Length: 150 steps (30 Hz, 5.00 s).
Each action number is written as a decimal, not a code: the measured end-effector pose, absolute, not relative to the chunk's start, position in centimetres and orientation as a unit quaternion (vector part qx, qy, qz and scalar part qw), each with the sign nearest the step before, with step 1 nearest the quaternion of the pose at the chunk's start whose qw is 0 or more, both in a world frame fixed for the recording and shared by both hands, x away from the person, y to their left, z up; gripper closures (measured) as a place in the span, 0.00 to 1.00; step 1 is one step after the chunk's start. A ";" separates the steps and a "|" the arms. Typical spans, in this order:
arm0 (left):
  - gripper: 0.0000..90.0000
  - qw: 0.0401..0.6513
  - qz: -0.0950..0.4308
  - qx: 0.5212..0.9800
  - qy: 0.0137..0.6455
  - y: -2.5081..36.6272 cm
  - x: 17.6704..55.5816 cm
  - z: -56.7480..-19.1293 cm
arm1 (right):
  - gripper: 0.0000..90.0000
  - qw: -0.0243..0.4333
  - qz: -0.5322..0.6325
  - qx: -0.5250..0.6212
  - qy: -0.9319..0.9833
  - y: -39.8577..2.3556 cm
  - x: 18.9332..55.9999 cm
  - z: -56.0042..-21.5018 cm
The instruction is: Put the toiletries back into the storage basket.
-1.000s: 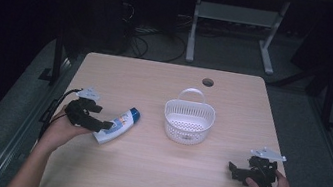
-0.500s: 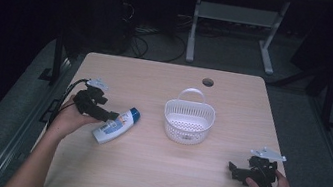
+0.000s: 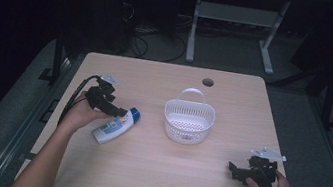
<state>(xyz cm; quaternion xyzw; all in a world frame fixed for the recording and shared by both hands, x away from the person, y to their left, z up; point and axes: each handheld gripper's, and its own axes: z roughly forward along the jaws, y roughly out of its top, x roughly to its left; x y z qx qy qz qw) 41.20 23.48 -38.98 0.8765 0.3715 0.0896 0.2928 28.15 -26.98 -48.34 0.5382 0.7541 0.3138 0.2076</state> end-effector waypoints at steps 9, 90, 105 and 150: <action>0.19 0.277 0.080 0.881 0.375 22.4 42.2 -39.6 | 0.00 0.208 0.314 0.538 0.754 -27.0 28.2 -48.3; 0.39 0.168 0.065 0.917 0.355 18.5 42.8 -43.6 | 0.00 0.208 0.314 0.538 0.754 -27.0 28.2 -48.3; 0.39 0.238 0.061 0.903 0.354 20.4 41.8 -41.8 | 0.00 0.208 0.314 0.538 0.754 -27.0 28.2 -48.3; 0.40 0.523 0.070 0.798 0.292 26.8 39.2 -38.5 | 0.00 0.208 0.314 0.538 0.754 -27.0 28.2 -48.3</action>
